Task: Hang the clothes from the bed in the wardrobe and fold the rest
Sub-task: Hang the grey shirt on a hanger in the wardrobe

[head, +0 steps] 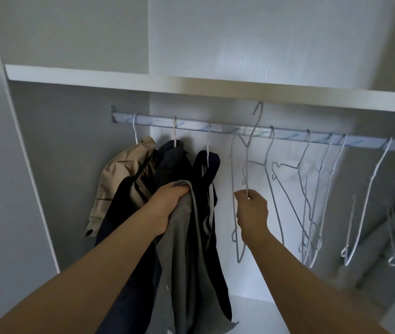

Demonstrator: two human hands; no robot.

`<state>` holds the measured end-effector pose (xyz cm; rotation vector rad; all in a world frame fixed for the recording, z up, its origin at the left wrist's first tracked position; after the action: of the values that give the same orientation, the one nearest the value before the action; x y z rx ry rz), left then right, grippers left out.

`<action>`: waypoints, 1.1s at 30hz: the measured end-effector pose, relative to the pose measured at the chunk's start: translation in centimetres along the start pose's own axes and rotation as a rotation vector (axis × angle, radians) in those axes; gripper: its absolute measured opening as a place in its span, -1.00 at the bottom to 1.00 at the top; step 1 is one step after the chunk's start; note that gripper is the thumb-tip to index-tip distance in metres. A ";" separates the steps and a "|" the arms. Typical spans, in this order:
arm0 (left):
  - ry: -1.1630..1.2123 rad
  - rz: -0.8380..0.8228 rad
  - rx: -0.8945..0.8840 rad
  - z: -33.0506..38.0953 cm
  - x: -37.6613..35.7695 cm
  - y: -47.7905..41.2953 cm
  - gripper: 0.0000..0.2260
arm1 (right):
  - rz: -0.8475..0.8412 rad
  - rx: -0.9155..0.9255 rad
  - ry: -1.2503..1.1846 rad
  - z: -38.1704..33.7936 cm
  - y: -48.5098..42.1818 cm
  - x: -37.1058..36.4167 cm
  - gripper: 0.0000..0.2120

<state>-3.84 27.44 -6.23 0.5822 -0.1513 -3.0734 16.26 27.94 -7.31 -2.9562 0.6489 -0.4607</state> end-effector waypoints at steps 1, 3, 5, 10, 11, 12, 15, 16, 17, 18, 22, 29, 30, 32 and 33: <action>0.009 -0.004 0.000 0.1 0.2 0.6 -0.87 | -0.001 -0.004 -0.013 0.0 1.2 0.2 -0.92; 0.035 0.001 0.014 0.0 0.8 1.9 -0.86 | -0.004 -0.019 -0.033 0.4 3.7 0.5 -0.93; 0.032 -0.012 0.030 0.0 1.2 3.4 -0.88 | 0.009 -0.037 -0.029 1.0 6.5 1.0 -0.94; -0.049 -0.079 0.027 -0.6 1.0 7.1 -0.75 | 0.074 -0.054 0.051 2.5 12.6 3.3 -0.85; -0.056 -0.090 0.023 -0.7 0.9 7.9 -0.73 | 0.090 -0.056 0.066 2.8 13.7 4.0 -0.79; -0.063 -0.101 0.022 -0.8 0.7 8.8 -0.74 | 0.103 -0.055 0.077 2.9 14.7 4.7 -0.72; -0.079 -0.134 0.029 -1.2 0.2 11.1 -0.77 | 0.132 -0.055 0.124 3.2 17.6 6.9 -0.57; -0.084 -0.139 0.026 -1.2 0.0 11.8 -0.77 | 0.143 -0.057 0.138 3.3 18.4 7.6 -0.57; -0.086 -0.140 0.026 -1.2 -0.3 12.5 -0.77 | 0.161 -0.056 0.146 3.4 19.4 8.5 -0.59; -0.084 -0.135 0.025 -1.2 -0.4 13.2 -0.76 | 0.184 -0.050 0.147 3.3 20.2 9.5 -0.61; -0.048 -0.104 0.012 -1.3 -1.1 16.0 -0.76 | 0.316 -0.019 0.136 3.1 23.4 13.8 -0.70; -0.051 -0.060 0.004 -2.5 -2.8 22.6 -0.85 | 0.231 -0.013 0.020 2.2 28.1 18.3 -0.79; -0.047 -0.042 0.004 -2.7 -2.8 23.8 -0.87 | 0.230 -0.041 0.029 2.4 28.8 19.0 -0.75; -0.067 -0.013 -0.011 -3.1 -2.4 25.6 -0.82 | 0.246 -0.106 0.114 3.3 30.3 20.1 -0.70; -0.076 0.002 -0.018 -3.3 -2.0 26.5 -0.83 | 0.251 -0.129 0.164 3.7 31.2 20.6 -0.69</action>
<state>-1.04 0.81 -5.99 0.4651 -0.1243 -3.0923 22.85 -8.95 -9.62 -2.9166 1.0900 -0.6644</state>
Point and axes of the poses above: each hand's wrist, its own y-axis away from the middle knuckle, its own x-axis out of the back of the hand, z = x × y, the point moved 9 cm from there along -y, towards the middle knuckle, and after that the axes turned 14 degrees about y, right-handed, at the moved point
